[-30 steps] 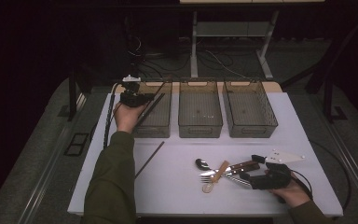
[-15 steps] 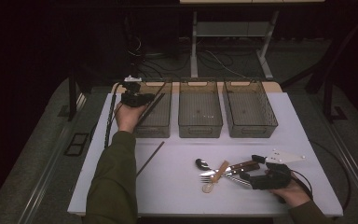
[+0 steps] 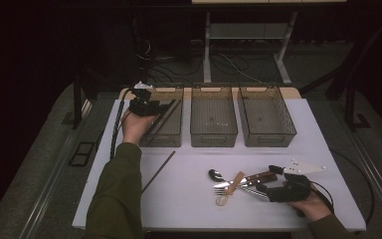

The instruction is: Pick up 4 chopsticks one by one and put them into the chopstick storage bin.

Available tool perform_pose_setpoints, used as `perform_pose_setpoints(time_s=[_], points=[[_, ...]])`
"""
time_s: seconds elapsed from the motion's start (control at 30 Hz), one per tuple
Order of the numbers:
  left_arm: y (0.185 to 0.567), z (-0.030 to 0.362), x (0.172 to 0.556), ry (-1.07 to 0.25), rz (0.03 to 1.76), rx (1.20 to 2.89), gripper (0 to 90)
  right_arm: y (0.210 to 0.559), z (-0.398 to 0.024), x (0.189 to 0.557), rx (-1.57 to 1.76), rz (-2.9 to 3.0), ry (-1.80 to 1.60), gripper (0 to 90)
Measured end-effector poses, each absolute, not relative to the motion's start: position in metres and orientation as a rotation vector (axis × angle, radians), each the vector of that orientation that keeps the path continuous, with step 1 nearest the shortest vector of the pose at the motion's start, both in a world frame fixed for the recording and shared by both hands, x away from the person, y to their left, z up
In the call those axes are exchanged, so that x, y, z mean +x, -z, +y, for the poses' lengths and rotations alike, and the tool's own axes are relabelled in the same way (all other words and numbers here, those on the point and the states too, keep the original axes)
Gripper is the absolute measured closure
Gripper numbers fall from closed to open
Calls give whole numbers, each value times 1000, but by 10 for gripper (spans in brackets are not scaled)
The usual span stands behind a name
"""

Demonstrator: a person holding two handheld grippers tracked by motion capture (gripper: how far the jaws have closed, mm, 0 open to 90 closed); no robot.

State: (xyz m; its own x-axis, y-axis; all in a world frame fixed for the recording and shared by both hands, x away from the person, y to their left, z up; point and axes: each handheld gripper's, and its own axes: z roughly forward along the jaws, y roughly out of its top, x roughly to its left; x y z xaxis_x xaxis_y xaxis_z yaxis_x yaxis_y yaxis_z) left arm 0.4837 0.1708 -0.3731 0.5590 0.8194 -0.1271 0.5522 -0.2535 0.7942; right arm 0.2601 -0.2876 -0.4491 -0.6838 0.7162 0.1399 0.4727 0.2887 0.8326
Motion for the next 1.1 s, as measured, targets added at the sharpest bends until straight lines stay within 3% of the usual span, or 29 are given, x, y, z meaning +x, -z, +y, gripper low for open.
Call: perform_pose_setpoints(time_s=[0.5,0.83,1.1], points=[[352,173,424,-396,1000,1933,355,449,-287,260,1085,2300,-1342,138],[357,176,378,-402,956,1956,250,449,-286,260,1083,2302,-1337,138],[370,177,345,-418,947,1985,219,450,-285,259,1084,2299,-1341,138]])
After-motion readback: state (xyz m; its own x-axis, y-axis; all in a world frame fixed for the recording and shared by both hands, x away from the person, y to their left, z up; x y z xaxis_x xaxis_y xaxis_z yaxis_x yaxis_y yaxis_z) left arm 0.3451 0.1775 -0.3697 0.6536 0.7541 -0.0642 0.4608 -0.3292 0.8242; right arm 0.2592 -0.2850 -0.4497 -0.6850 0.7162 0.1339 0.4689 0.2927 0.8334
